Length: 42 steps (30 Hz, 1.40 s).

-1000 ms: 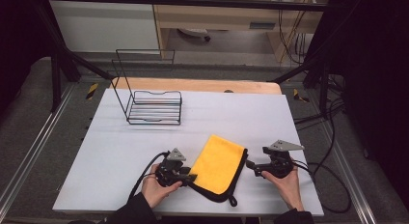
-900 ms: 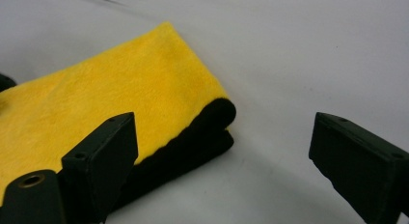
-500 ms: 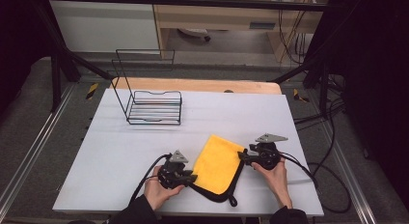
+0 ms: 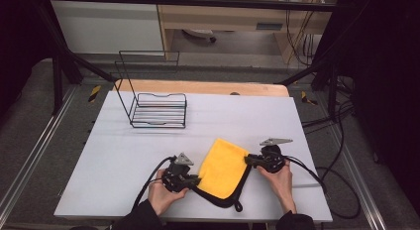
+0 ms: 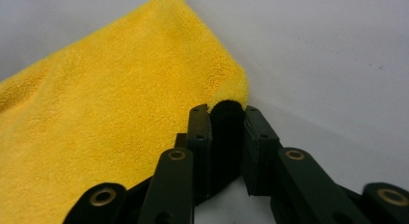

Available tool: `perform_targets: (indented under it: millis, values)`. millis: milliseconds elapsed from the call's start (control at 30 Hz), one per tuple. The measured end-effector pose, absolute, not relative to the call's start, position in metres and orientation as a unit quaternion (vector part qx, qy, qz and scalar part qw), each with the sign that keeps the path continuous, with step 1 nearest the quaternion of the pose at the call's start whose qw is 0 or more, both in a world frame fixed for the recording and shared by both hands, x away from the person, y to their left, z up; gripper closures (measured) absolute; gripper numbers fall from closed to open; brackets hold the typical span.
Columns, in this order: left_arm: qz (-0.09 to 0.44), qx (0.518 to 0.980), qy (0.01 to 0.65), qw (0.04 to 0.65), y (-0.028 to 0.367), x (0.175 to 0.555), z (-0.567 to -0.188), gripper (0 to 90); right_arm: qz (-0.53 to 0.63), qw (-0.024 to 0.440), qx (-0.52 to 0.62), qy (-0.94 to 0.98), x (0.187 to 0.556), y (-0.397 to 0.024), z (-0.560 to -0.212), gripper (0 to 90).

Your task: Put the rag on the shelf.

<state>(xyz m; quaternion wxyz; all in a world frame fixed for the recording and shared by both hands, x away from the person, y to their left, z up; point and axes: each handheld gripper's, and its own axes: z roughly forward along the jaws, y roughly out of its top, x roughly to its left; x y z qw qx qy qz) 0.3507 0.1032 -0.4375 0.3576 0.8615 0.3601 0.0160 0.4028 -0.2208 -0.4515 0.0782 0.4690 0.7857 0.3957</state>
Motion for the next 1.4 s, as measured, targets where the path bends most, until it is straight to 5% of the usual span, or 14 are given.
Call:
perform_targets:
  millis: [833,967,1400]
  values:
    - [0.055,0.857,0.379,0.344,0.171,0.315,-0.434,81.5,0.405,0.066,0.403,0.818,0.406,-0.142,-0.449,77.3]
    - [0.065,0.858,0.371,0.349,0.174,0.315,-0.429,73.6,0.409,0.083,0.395,0.818,0.403,-0.144,-0.448,67.0]
    - [0.105,0.840,0.364,0.389,0.173,0.367,-0.404,22.1,0.448,0.108,0.412,0.786,0.387,-0.183,-0.435,17.1]
